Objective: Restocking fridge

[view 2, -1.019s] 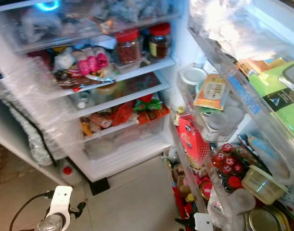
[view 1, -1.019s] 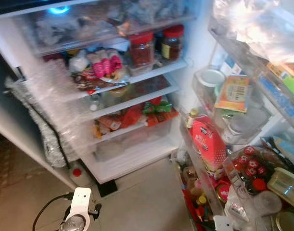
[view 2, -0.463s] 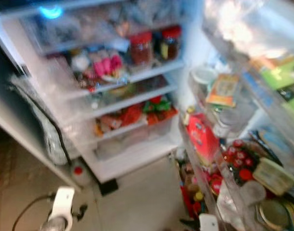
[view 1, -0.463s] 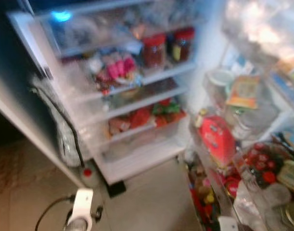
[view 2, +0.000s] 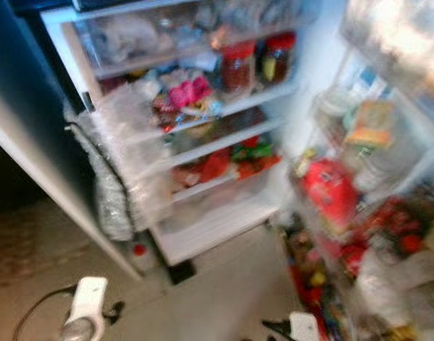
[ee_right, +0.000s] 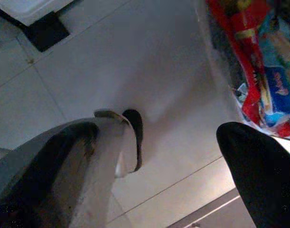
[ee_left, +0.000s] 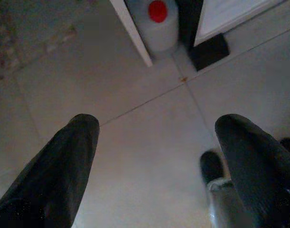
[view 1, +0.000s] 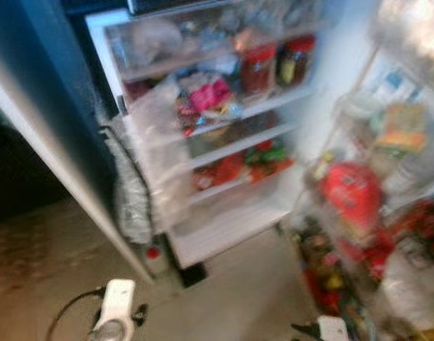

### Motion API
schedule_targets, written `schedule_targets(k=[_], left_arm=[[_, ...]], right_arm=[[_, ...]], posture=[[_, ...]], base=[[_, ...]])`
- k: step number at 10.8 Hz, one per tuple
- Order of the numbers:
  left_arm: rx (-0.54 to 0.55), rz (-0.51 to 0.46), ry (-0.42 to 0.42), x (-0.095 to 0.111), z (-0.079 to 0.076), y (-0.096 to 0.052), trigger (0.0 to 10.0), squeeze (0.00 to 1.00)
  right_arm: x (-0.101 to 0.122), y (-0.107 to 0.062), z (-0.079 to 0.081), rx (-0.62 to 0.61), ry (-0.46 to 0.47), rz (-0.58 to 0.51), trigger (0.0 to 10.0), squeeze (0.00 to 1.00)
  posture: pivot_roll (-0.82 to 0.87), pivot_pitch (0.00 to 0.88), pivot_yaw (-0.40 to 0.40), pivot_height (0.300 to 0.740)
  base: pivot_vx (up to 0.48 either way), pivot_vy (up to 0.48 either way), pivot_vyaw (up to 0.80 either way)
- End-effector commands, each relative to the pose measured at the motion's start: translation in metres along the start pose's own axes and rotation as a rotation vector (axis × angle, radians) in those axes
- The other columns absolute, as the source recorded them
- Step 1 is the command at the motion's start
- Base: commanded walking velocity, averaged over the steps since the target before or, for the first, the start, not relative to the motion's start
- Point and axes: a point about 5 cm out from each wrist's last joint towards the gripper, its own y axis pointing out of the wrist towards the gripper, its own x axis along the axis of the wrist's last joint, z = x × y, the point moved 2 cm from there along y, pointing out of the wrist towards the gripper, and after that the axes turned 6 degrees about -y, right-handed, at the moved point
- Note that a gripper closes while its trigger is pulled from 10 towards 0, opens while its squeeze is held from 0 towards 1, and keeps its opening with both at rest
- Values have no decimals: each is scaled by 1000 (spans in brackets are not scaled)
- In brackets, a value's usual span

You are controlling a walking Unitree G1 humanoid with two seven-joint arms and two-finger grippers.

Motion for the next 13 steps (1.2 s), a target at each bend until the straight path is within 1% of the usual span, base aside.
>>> schedule_targets(k=[1, 3, 4, 5, 8, 11, 13], left_arm=[[20, 35, 10, -9, 8, -2, 10000, 0], [20, 38, 10, -10, 8, -2, 10000, 0], [19, 41, 21, -10, 8, -2, 10000, 0], [21, 47, 28, -15, 11, -4, 10000, 0], [21, 46, 22, -17, 14, -5, 10000, 0], [38, 67, 30, -24, 24, -8, 10000, 0], [31, 71, 47, -25, 26, -9, 10000, 0]], right_arm=[[-6, -1, 2, -1, 7, 21, 10000, 0], [-7, -1, 2, -2, 12, 25, 10000, 0], [-8, -1, 2, -4, 6, 34, 10000, 0], [-8, -1, 2, -4, 8, 34, 10000, 0], [-8, -1, 3, -6, 9, 36, 10000, 0], [-11, -1, 7, -4, 19, 41, 10000, 0], [-14, -2, 9, -3, 19, 47, 10000, 0]], posture=[[-228, 105, 20, 740], [-230, 106, 21, 740], [-230, 105, 22, 740], [-231, 102, 22, 740], [-229, 100, 27, 740], [-239, 79, 51, 740], [-236, 72, 62, 740]], base=[[0, 379, 0], [0, 360, 0], [0, 0, -656], [0, 0, -706], [0, 0, -706], [0, 0, -708], [0, 0, -709]])
